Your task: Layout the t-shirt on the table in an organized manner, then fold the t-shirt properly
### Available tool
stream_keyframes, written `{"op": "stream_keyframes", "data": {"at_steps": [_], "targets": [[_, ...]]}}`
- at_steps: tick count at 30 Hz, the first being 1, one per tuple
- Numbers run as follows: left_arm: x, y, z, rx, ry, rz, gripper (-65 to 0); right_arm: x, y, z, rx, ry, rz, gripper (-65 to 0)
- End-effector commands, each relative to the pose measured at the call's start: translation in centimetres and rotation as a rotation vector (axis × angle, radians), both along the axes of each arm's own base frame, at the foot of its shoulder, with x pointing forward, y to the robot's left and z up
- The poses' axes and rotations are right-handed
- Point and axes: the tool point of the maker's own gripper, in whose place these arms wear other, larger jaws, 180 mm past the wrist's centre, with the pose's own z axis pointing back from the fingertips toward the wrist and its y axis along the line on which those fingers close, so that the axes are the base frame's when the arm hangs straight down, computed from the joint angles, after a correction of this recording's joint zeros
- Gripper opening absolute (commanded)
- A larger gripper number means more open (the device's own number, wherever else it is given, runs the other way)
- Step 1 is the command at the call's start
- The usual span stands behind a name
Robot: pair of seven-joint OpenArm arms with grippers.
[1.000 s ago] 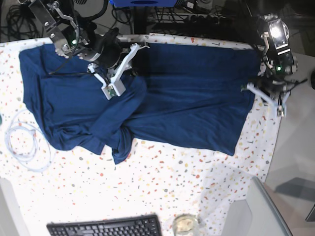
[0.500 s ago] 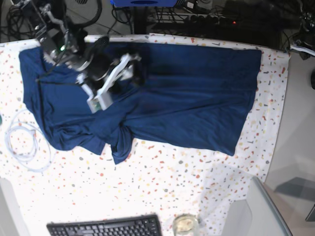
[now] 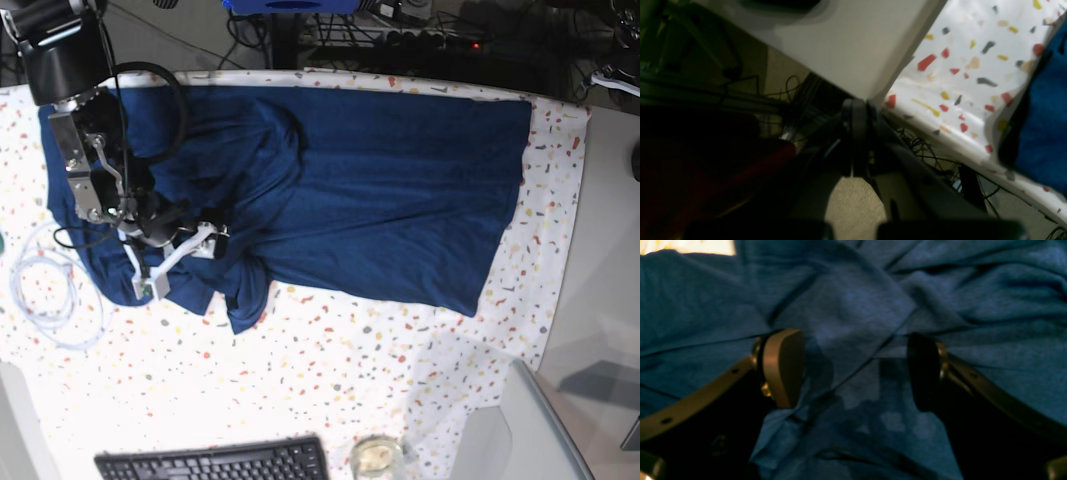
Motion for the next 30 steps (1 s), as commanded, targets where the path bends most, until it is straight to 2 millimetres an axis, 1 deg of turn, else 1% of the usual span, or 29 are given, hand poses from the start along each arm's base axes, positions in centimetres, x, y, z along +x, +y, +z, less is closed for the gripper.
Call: {"op": "stream_keyframes", "data": {"at_steps": [1,4,6,7,8,9,10,12,13,15,16,20,22,25,26,28,30], "targets": [[0.4,0.6,1.0,0.03,-0.026,-0.007,-65.0,1.5,-0.3,1.2,0.005,-0.045,-0.008,-21.0],[0.5,0.6,1.1,0.029,-0.028,-0.007,-65.0,1.0,-0.5,0.3,-0.001,-0.02,-0.011,-21.0],[0.5,0.5,1.0,0.028,-0.028,-0.006,-65.0,1.3,-0.4,0.2,0.0,-0.014,-0.015,-21.3],[0.6,0.5,1.0,0.028,-0.03,-0.006,-65.0,1.1,-0.1,-0.1,0.006,-0.007,-0.013,-23.0],[0.6,0.5,1.0,0.027,-0.029,-0.006,-65.0,1.1,0.0,-0.1,0.007,-0.007,-0.013,-27.2],[0.6,0.5,1.0,0.027,-0.029,-0.006,-65.0,1.1,0.1,0.0,0.01,-0.011,-0.009,-33.8],[0.6,0.5,1.0,0.027,-0.029,-0.006,-65.0,1.0,0.2,0.1,0.013,-0.013,-0.008,-40.8],[0.6,0.6,1.0,0.028,-0.029,-0.006,-65.0,0.9,0.7,0.7,0.024,-0.03,-0.002,-58.4],[0.5,0.6,1.0,0.029,-0.028,-0.005,-65.0,0.9,1.0,1.2,0.03,-0.044,0.003,-65.0],[0.4,0.8,1.1,0.033,-0.027,-0.003,-65.0,0.8,1.9,2.6,0.048,-0.082,0.024,-64.4],[0.3,0.8,1.2,0.034,-0.024,-0.002,-65.0,0.4,2.3,3.1,0.058,-0.097,0.032,-63.2],[0.4,1.0,1.3,0.04,-0.025,-0.003,-65.0,-0.9,4.1,5.6,0.1,-0.162,0.064,-63.2],[0.5,1.0,1.4,0.043,-0.028,-0.005,-65.0,-1.6,4.7,6.5,0.116,-0.176,0.076,-63.2],[0.7,1.0,1.6,0.047,-0.033,-0.007,-65.0,-2.6,6.7,7.8,0.153,-0.158,0.119,-63.2],[0.7,1.0,1.6,0.047,-0.031,-0.007,-65.0,-2.9,7.0,8.2,0.157,-0.153,0.133,-63.2],[0.5,1.0,1.6,0.047,-0.028,-0.007,-65.0,-3.7,8.9,9.0,0.17,-0.149,0.196,-63.2],[0.4,1.0,1.6,0.047,-0.024,-0.008,-65.0,-4.9,11.7,9.8,0.191,-0.16,0.283,-63.2]]}}
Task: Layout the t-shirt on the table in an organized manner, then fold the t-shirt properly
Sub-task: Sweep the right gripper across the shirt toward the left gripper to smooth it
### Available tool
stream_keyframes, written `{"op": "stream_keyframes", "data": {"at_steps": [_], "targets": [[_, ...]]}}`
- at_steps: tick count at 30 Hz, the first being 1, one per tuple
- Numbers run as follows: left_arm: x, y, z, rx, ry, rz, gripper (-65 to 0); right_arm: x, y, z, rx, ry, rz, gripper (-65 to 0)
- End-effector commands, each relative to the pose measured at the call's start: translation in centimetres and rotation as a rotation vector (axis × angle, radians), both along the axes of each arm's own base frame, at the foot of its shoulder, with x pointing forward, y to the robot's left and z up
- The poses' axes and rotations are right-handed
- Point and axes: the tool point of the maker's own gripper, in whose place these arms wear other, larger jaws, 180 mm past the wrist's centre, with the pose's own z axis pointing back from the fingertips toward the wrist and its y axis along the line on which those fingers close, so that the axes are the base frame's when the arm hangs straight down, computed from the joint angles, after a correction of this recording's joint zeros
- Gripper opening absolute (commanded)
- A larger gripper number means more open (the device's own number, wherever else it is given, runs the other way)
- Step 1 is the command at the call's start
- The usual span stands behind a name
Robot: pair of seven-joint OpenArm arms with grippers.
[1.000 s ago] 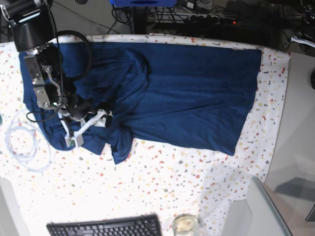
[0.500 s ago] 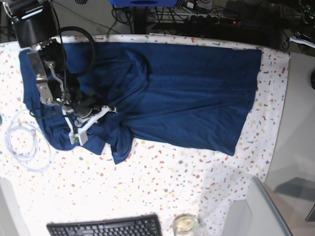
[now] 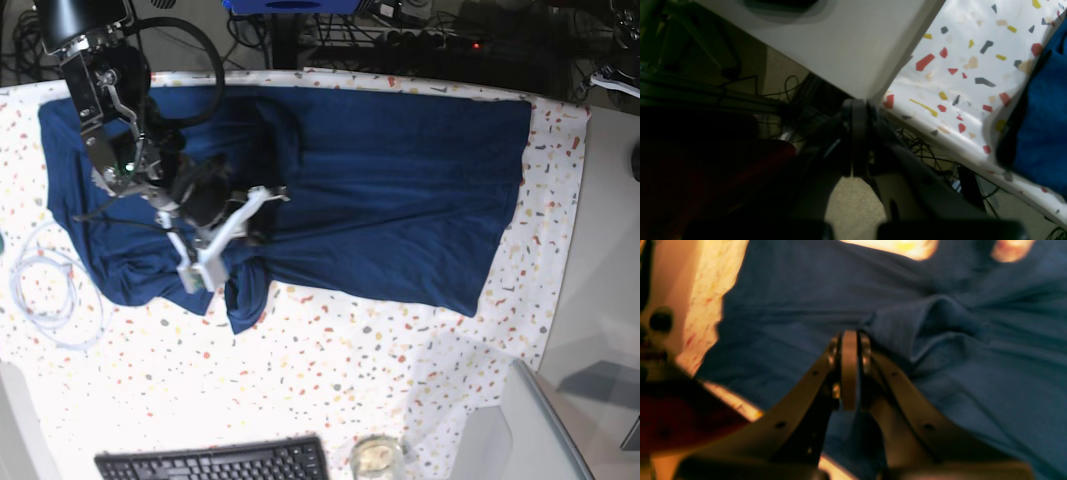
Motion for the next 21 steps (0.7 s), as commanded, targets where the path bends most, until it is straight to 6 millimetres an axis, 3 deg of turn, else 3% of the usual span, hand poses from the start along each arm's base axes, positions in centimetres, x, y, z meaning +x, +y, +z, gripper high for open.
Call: {"op": "stream_keyframes", "data": {"at_steps": [1,4,8,14,21], "targets": [[0.2,0.9,1.4,0.041,-0.022,-0.005,-65.0,-0.1,1.7,1.4,0.032,-0.034,0.045,-63.2],[-0.5,0.9,1.3,0.042,-0.005,-0.006,-65.0,-2.0,6.4,2.3,0.055,-0.054,0.192,-63.2],[-0.9,0.9,1.2,0.042,0.007,-0.006,-65.0,-3.2,11.0,2.6,0.063,-0.062,0.328,-63.2],[-2.3,0.9,1.0,0.045,0.041,-0.008,-65.0,-3.7,15.0,1.7,0.042,-0.044,0.43,-63.2],[-3.3,0.9,0.8,0.042,0.065,-0.006,-65.0,-4.6,19.6,3.4,0.071,-0.068,0.516,-63.2]]}}
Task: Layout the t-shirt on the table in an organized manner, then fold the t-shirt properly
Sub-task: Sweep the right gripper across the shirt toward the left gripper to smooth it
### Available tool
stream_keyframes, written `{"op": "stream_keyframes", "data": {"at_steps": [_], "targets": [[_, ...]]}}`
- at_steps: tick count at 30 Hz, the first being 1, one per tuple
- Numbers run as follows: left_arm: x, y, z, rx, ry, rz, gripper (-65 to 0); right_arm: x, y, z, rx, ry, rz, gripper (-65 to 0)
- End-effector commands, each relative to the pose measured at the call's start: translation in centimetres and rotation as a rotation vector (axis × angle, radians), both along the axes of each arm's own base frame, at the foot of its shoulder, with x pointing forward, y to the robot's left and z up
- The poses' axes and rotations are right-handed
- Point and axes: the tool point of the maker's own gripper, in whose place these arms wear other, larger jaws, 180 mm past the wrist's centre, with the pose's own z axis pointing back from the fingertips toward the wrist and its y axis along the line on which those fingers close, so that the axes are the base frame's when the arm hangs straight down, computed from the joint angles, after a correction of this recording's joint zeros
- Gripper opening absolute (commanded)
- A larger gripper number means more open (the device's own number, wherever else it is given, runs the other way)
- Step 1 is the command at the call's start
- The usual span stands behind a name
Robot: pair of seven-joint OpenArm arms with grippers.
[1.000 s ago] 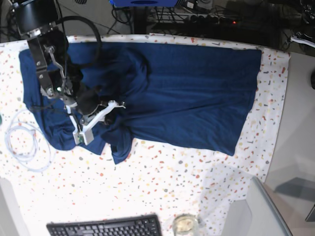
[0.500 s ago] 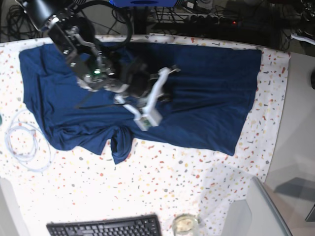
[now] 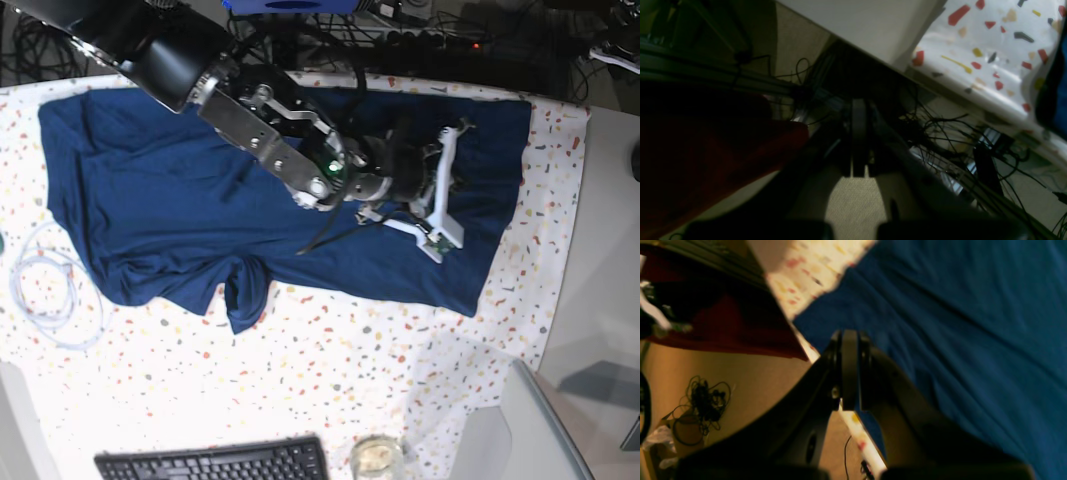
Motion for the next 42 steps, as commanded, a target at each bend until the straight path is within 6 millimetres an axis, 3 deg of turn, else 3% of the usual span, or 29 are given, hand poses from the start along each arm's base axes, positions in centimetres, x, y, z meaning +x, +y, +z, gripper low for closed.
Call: {"op": "stream_keyframes", "data": {"at_steps": [1,5,7,10,12,13,16,19,23,27,34,36,39,42], "targets": [[0.3,0.8,1.1,0.037,-0.018,-0.008,-65.0,0.7,1.0,1.7,0.043,-0.032,0.003,-63.2],[0.2,0.8,1.0,0.034,-0.015,-0.006,-65.0,0.9,1.0,1.8,0.042,-0.036,0.003,-62.0],[0.1,0.9,1.0,0.036,-0.012,-0.005,-65.0,0.8,0.2,0.8,0.013,-0.029,0.005,-58.7],[0.1,0.9,1.0,0.036,-0.012,-0.005,-65.0,-2.0,-0.9,-1.6,-0.093,-0.016,0.112,-37.8],[0.3,0.9,1.0,0.036,-0.017,-0.005,-65.0,-3.3,-0.6,-2.1,-0.12,-0.049,0.172,-23.9],[0.4,0.9,1.1,0.035,-0.021,-0.005,-65.0,-3.5,-0.5,-2.3,-0.126,-0.076,0.183,-21.0],[0.7,0.6,1.2,0.035,-0.03,-0.009,-65.0,-2.4,-0.2,-3.0,-0.149,-0.181,0.17,-22.4],[0.5,0.6,0.8,0.026,-0.025,-0.005,-65.0,-1.5,-0.1,-5.0,-0.207,-0.182,0.162,-23.3],[0.4,0.5,0.8,0.024,-0.023,-0.004,-65.0,-1.2,0.7,-6.3,-0.246,-0.16,0.164,-24.9],[0.1,0.5,0.8,0.025,-0.019,-0.003,-65.0,0.4,1.2,-6.2,-0.222,-0.198,0.135,-27.0],[0.7,0.0,1.2,0.031,-0.031,-0.02,-65.0,-0.1,1.3,-6.4,-0.215,-0.186,0.134,-32.4],[2.4,-1.6,1.9,0.042,-0.058,-0.064,-65.0,-0.5,1.8,-4.9,-0.167,-0.193,0.13,-30.5],[5.4,-6.1,3.1,0.029,-0.085,-0.186,-65.0,0.3,0.0,-2.6,-0.101,-0.227,0.081,-26.6],[7.1,-10.4,2.4,-0.05,-0.065,-0.234,-65.0,2.3,-3.1,0.0,-0.032,-0.226,-0.053,-24.5]]}}
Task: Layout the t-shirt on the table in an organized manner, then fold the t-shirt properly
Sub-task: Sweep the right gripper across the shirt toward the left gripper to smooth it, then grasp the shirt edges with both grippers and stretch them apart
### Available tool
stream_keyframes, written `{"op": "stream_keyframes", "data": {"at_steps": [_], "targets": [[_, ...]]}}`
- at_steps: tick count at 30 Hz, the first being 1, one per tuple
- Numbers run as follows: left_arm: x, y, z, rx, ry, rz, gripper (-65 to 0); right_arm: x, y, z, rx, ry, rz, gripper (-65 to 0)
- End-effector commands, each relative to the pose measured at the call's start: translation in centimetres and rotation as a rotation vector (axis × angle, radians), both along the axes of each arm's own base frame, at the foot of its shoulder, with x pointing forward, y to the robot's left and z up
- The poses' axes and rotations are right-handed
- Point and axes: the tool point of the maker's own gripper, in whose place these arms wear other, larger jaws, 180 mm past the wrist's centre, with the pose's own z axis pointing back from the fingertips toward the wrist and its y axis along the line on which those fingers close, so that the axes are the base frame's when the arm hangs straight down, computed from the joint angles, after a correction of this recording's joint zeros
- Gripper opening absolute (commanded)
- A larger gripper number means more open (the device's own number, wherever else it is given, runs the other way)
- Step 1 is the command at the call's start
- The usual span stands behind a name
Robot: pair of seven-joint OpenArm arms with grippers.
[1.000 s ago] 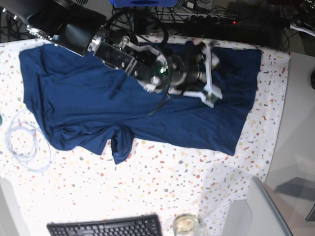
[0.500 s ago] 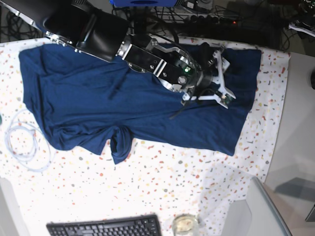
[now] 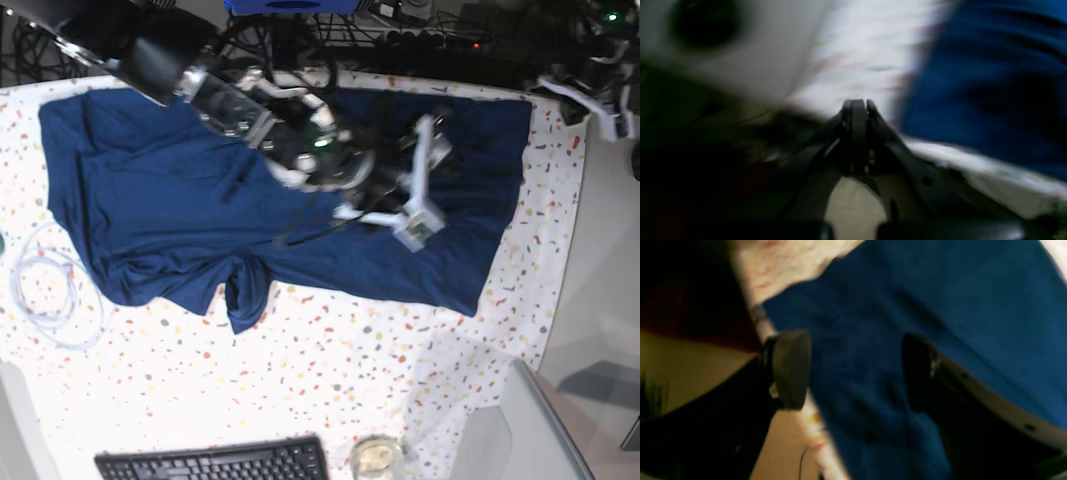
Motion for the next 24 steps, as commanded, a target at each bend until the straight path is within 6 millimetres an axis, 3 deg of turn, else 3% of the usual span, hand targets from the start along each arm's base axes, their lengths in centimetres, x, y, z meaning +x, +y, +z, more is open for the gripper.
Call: {"op": "stream_keyframes", "data": {"at_steps": [1,6,9,11,14,17,22,24], "targets": [[0.5,-0.4,0.0,-0.004,-0.005,0.016,-65.0,1.6,-0.8,2.1,0.05,-0.031,-0.047,-24.3],[2.8,-4.6,-2.3,-0.057,0.008,0.104,-65.0,5.8,-10.5,3.4,0.039,-0.043,-0.305,-24.0],[4.0,-6.8,-2.6,-0.1,-0.003,0.095,-65.0,6.9,-14.8,3.1,-0.004,-0.051,-0.389,-23.9],[4.7,-8.2,-2.7,-0.16,-0.03,0.102,-54.3,7.0,-16.9,2.4,-0.04,-0.053,-0.418,-23.9],[5.4,-9.8,-2.9,-0.264,-0.068,0.142,-33.6,6.5,-18.7,1.4,-0.075,-0.038,-0.44,-24.0],[6.4,-11.5,-2.8,-0.352,-0.101,0.15,-23.2,5.8,-18.9,0.9,-0.079,-0.02,-0.445,-24.2],[7.9,-14.1,-2.6,-0.408,-0.113,0.121,-25.5,5.4,-18.9,0.5,-0.083,-0.01,-0.443,-24.3],[7.9,-14.4,-3.5,-0.422,-0.09,0.161,-27.6,5.3,-18.9,0.4,-0.084,-0.007,-0.443,-24.3]]}}
